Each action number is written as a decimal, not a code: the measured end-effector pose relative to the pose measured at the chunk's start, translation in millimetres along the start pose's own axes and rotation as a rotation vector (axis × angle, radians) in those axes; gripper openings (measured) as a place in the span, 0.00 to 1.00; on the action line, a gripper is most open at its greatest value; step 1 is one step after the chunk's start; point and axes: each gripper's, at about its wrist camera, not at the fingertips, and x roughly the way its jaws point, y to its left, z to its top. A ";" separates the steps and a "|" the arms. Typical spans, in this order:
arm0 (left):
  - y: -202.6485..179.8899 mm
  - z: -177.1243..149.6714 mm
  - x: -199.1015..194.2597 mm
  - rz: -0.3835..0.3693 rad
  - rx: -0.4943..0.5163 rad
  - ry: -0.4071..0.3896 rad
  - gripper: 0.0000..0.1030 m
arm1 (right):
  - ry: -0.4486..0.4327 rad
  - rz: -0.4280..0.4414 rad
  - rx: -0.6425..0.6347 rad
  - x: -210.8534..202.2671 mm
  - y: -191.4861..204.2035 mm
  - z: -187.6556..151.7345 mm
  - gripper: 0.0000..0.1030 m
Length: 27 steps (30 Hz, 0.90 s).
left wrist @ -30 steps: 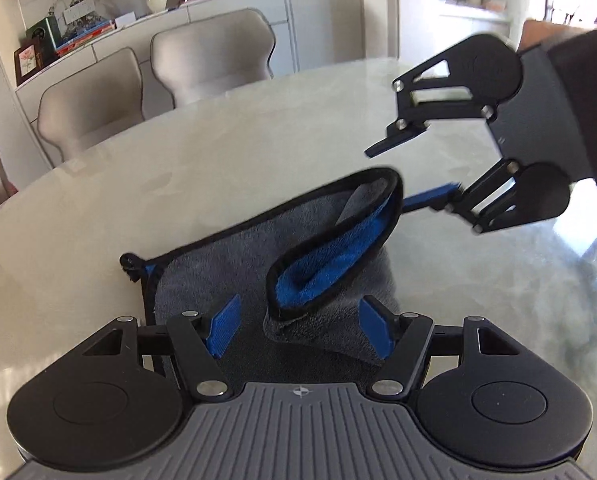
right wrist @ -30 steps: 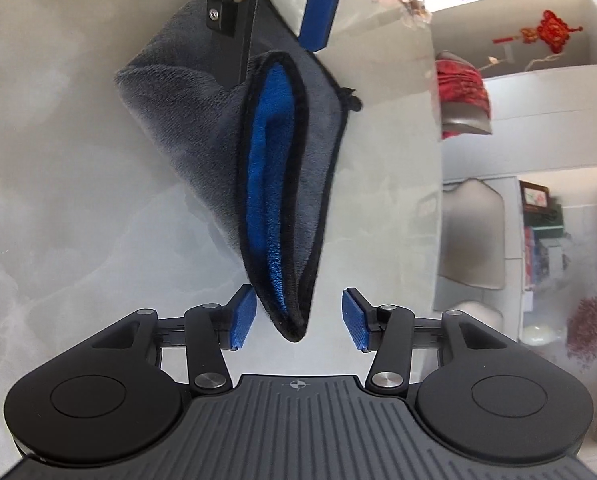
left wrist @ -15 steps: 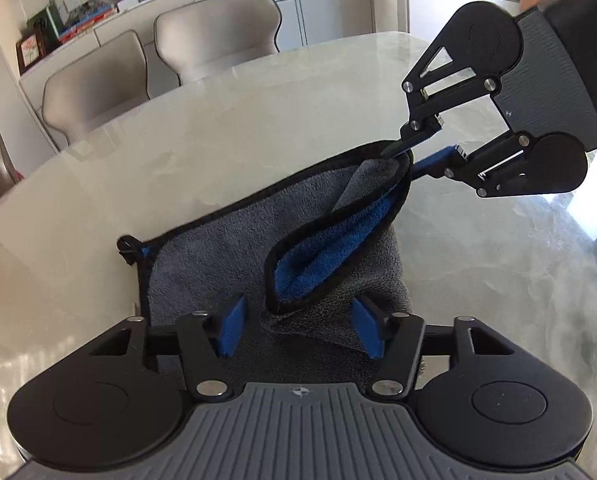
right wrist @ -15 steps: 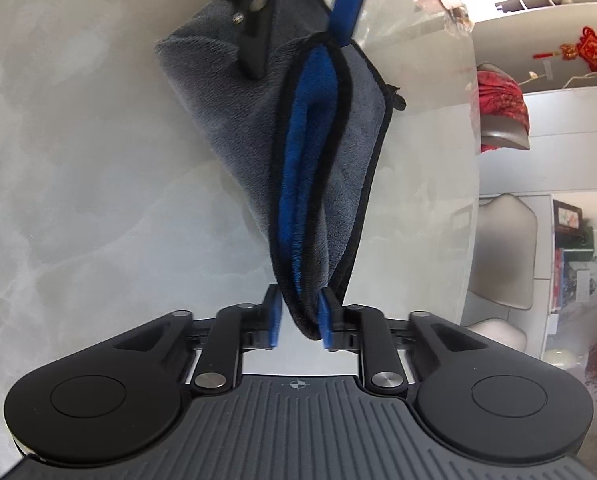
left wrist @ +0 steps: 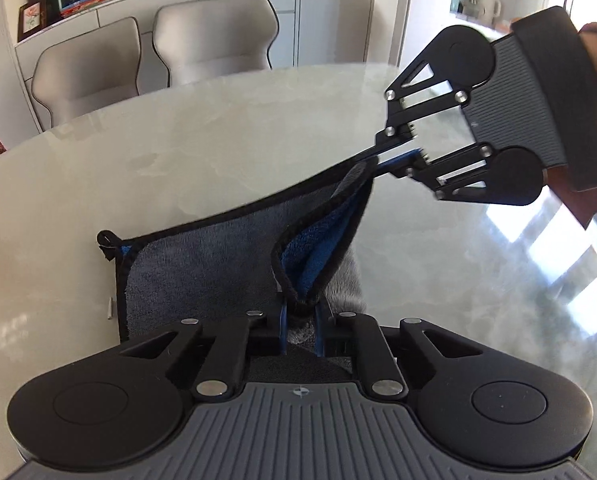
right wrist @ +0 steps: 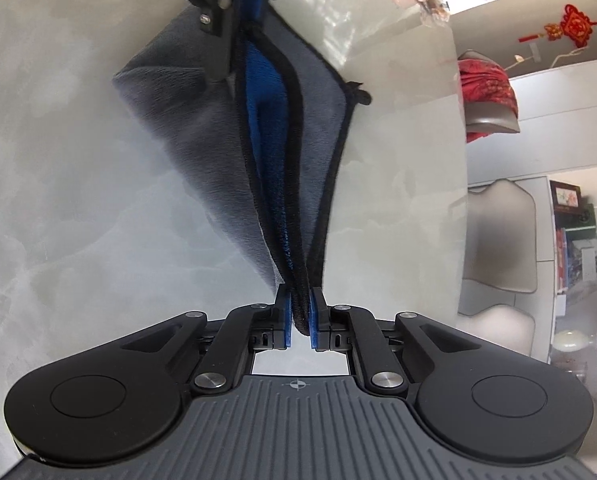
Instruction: Fold towel
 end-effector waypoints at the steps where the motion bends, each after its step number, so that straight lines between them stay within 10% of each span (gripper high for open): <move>1: -1.1 -0.3 -5.3 -0.001 -0.010 -0.014 0.11 | -0.003 -0.005 0.003 -2.5 -4.0 0.3 0.08; 27: 87.0 -78.3 -48.7 0.039 -0.576 -0.065 0.10 | -0.097 0.139 -0.309 99.3 -59.2 158.0 0.08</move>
